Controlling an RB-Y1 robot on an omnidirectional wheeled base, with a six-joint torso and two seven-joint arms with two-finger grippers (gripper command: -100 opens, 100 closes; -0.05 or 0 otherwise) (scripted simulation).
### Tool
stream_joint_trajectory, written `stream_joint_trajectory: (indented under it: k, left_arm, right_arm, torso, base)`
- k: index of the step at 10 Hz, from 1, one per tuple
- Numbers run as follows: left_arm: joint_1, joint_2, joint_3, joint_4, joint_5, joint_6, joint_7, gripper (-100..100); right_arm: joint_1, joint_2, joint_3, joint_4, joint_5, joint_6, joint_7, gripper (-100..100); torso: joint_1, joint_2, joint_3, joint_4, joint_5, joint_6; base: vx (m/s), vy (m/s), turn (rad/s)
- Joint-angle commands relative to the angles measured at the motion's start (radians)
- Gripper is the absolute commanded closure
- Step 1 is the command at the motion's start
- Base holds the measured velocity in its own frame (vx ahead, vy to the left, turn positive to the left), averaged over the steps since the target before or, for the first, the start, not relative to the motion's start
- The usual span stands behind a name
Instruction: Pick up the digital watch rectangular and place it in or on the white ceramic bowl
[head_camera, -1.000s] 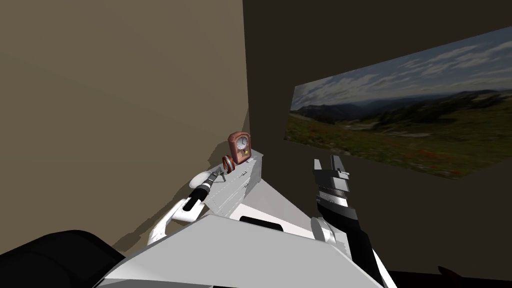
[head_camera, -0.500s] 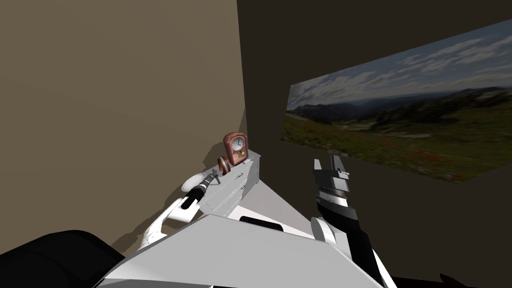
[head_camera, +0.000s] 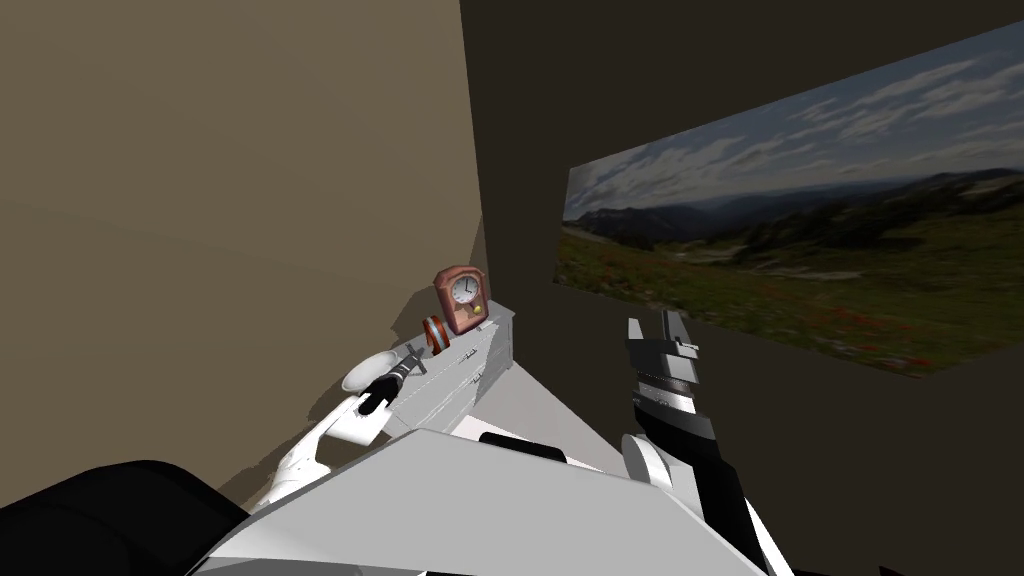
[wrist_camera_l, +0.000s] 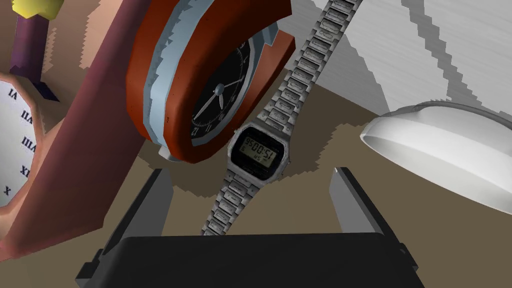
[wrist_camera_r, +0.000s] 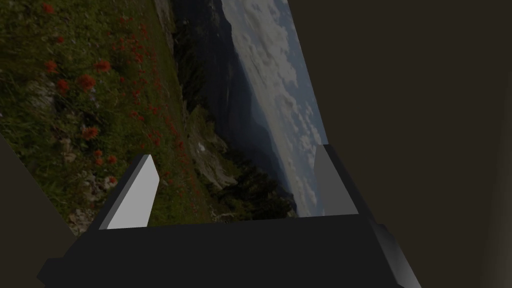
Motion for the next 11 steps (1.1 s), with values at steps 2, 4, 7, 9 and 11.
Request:
stream_joint_trajectory:
  k: [2,4,7,9,11]
  left_arm:
    - [0.002,0.03,0.008,0.024,-0.005,0.053,-0.012,-100]
    - [-0.007,0.027,0.005,0.031,-0.002,0.04,-0.009,0]
    - [-0.025,0.019,0.007,0.066,-0.01,0.022,-0.011,-100]
    - [-0.025,0.019,0.008,0.068,-0.01,0.02,-0.011,100]
    - [-0.026,0.02,0.007,0.067,-0.011,0.02,-0.012,100]
  right_arm:
    - [0.0,0.0,0.0,0.0,0.0,0.0,0.0,0]
    - [0.0,0.0,0.0,0.0,0.0,0.0,0.0,0]
    - [0.0,0.0,0.0,0.0,0.0,0.0,0.0,0]
    - [0.0,0.0,0.0,0.0,0.0,0.0,0.0,0]
    - [0.0,0.0,0.0,0.0,0.0,0.0,0.0,0]
  torso:
    - [0.001,0.001,0.001,0.0,0.0,0.0]
    - [0.004,0.003,0.002,0.001,0.001,0.0]
    - [0.009,0.001,0.001,0.0,0.002,0.0]
    - [0.007,0.004,0.002,0.001,0.002,0.0]
    - [0.007,0.005,0.003,0.001,0.002,-0.001]
  base:
    - [0.045,-0.08,-0.01]
    - [0.011,-0.019,0.002]
    - [0.046,0.027,-0.015]
    - [0.0,0.0,0.0]
    - [0.0,0.0,0.0]
